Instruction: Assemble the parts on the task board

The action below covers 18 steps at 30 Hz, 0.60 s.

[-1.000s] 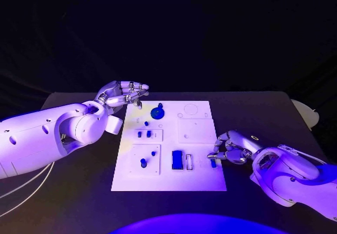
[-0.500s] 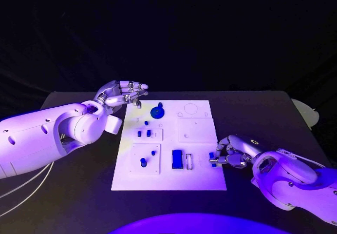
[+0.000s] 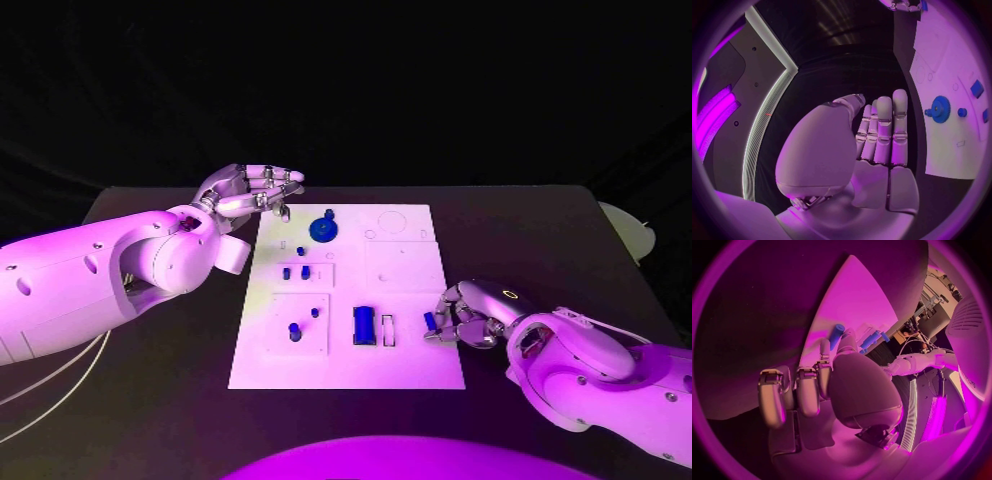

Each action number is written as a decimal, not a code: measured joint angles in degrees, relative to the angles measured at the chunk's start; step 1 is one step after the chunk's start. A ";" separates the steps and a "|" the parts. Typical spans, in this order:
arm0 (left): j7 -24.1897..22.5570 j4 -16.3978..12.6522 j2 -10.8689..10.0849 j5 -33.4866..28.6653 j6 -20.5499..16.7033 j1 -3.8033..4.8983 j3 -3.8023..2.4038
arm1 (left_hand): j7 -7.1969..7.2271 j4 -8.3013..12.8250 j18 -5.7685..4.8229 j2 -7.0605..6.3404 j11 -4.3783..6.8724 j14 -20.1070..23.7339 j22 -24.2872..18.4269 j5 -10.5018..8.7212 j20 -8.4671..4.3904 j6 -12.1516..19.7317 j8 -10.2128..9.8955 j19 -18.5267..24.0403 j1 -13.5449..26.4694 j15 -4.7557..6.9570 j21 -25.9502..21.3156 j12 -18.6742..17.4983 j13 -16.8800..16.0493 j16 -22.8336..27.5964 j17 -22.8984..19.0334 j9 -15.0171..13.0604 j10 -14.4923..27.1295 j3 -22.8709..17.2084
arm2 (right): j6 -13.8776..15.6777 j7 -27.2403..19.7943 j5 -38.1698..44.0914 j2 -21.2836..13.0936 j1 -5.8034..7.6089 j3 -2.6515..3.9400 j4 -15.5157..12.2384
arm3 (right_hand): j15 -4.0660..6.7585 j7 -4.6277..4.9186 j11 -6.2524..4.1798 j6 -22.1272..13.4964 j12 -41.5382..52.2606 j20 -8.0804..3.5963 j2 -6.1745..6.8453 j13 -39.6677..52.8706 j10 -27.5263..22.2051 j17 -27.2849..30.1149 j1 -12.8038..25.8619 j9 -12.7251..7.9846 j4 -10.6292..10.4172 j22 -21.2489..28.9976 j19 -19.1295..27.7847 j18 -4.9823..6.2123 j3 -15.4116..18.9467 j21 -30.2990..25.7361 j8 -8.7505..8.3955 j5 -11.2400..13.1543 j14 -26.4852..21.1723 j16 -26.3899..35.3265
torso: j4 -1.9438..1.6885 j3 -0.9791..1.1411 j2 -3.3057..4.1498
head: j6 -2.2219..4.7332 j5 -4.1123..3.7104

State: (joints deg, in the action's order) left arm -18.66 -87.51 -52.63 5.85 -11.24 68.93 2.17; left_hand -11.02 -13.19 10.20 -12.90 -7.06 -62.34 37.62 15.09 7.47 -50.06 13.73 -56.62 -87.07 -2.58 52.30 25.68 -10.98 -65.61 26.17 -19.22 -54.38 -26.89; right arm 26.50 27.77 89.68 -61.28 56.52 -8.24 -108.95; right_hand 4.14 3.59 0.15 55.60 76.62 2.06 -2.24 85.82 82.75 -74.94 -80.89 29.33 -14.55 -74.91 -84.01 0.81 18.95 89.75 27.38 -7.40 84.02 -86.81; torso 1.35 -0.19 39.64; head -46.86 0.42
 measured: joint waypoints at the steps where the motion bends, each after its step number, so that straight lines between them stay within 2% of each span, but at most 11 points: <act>1: 0.00 0.00 0.00 0.00 0.00 0.00 0.00 | 0.00 0.00 0.00 0.00 0.00 0.00 0.00 0.00 0.00 0.00 0.00 0.00 0.00 0.00 0.00 0.00 0.00 0.00 0.00 0.00 0.00 0.00 | -0.13 0.02 0.22 0.17 -0.02 0.03 0.10 | 0.07 -0.01 0.00 0.01 0.00 0.00 0.14 0.00 0.00 0.00 -0.15 0.00 0.04 0.00 0.00 0.00 -0.27 0.00 0.00 0.33 -0.01 0.00 | -0.02 0.00 -0.01 | -0.02 -0.01; 6: 0.00 0.00 -0.02 0.00 0.00 0.00 0.00 | 0.00 0.00 0.00 0.00 0.00 0.00 0.00 0.00 0.00 0.00 0.00 0.00 0.00 0.00 0.00 0.00 0.00 0.00 0.00 0.00 0.00 0.00 | -0.52 0.18 1.09 0.53 -0.12 0.15 0.38 | 0.18 -0.09 -0.25 0.32 0.01 0.00 1.05 0.00 -0.25 0.00 -1.51 0.12 0.89 0.00 0.00 0.00 -1.79 0.00 -0.26 0.46 0.01 0.00 | -0.03 -0.03 -0.01 | -0.20 -0.01; 9: 0.00 0.00 -0.03 0.00 0.00 0.00 0.00 | 0.00 0.00 0.00 0.00 0.00 0.00 0.00 0.00 0.00 0.00 0.00 0.00 0.00 0.00 0.00 0.00 0.00 0.00 0.00 0.00 0.00 0.00 | -0.65 0.39 1.85 0.82 -0.20 0.20 0.61 | 0.18 -0.38 -0.25 0.12 0.03 0.00 1.96 0.00 -0.25 0.00 -2.41 3.12 1.71 0.00 0.00 0.00 -3.51 0.00 -0.34 0.77 0.01 0.00 | -0.03 -0.03 -0.01 | -0.23 -0.01; 11: 0.00 0.00 -0.03 0.00 0.00 0.00 0.00 | 0.00 0.00 0.00 0.00 -0.01 0.00 0.00 0.00 0.00 0.00 0.00 0.00 0.00 0.00 0.00 0.00 0.01 0.00 0.01 0.00 0.01 0.00 | -0.69 0.52 2.36 1.04 -0.25 0.21 0.71 | 0.18 -0.68 -0.25 -0.18 -0.03 0.00 2.46 0.00 -0.25 0.01 -2.91 3.47 2.18 0.01 0.00 0.00 -5.33 0.00 -0.45 0.03 0.01 0.00 | -0.03 -0.04 -0.02 | -0.23 0.01; 18: 0.02 -0.02 -0.07 0.00 0.00 0.00 0.00 | 0.00 0.00 0.00 0.00 -0.22 0.00 -0.03 0.00 0.00 0.00 0.00 0.00 0.00 0.00 0.00 0.00 0.01 0.00 0.01 0.00 0.21 0.00 | -0.72 0.61 3.39 1.54 -0.32 0.23 0.50 | 0.17 0.35 -0.25 -0.76 -0.67 0.00 3.90 -0.90 -0.25 0.01 -4.35 3.46 1.45 -0.04 0.00 0.00 -12.10 0.00 -2.66 -1.92 0.02 -0.23 | -0.03 -0.04 -0.04 | -0.27 0.07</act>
State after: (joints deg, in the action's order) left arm -18.64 -87.53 -52.70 5.85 -11.25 68.93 2.17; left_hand -11.03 -13.19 10.20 -12.90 -7.28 -62.34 37.58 15.09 7.47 -50.06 13.73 -56.62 -87.07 -2.58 52.30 25.68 -10.97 -65.61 26.17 -19.22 -54.16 -26.89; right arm 25.78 28.38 93.07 -59.75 56.20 -8.01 -108.44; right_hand 4.31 3.94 -0.10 54.84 75.95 2.06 1.65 84.92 82.50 -74.93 -85.24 32.79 -13.10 -74.95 -84.01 0.81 6.85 89.75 24.72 -9.31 84.04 -87.03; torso 1.32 -0.23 39.60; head -47.13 0.48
